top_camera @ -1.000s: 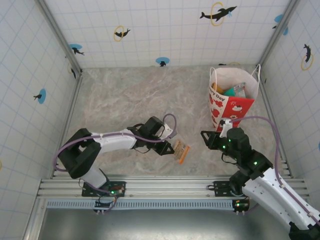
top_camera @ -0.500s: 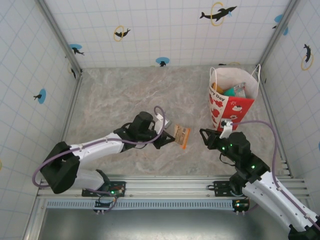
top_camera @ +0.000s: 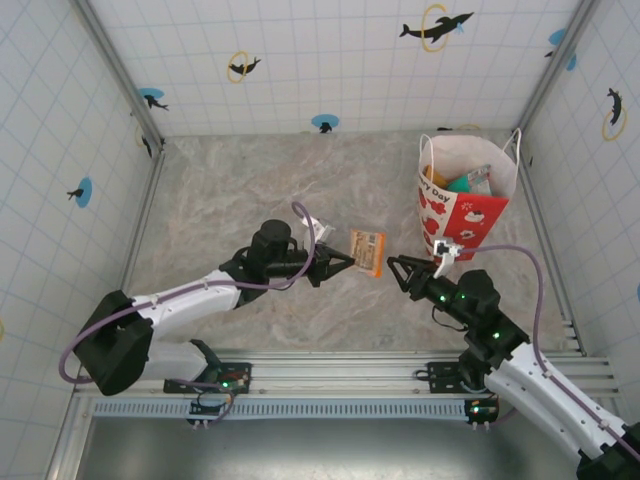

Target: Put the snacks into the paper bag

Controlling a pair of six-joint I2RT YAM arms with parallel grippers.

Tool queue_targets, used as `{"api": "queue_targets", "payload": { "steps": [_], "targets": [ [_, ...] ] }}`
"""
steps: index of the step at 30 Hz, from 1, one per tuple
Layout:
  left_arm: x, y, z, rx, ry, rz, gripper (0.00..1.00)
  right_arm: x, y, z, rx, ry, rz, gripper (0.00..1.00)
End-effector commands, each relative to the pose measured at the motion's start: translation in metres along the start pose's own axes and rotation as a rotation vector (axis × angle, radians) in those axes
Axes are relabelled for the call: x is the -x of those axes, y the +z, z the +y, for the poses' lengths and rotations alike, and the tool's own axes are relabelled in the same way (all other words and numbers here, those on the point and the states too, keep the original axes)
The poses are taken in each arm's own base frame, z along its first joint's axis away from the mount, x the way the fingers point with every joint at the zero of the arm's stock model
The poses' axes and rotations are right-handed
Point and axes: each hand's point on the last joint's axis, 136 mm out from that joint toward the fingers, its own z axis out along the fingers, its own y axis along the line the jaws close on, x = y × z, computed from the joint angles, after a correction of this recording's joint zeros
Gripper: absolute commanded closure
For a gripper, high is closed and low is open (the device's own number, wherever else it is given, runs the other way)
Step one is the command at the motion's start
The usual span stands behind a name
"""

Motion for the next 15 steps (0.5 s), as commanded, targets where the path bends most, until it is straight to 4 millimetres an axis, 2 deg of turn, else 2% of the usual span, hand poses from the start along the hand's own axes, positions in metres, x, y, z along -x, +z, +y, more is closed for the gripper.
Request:
{"api": "queue_targets", "payload": {
  "steps": [1,8,15],
  "targets": [
    [0.017,-0.004,-0.028,-0.144,0.036,-0.057,1.0,0.012,0.001,0.015,0.075,0.035,-0.053,0.52],
    [0.02,-0.012,-0.047,-0.228,0.153,-0.084,1.0,0.007,0.003,0.022,0.153,0.15,0.007,0.5],
    [0.023,-0.011,-0.048,-0.229,0.184,-0.088,1.0,0.012,0.0,0.038,0.269,0.211,0.018,0.54]
  ]
}}
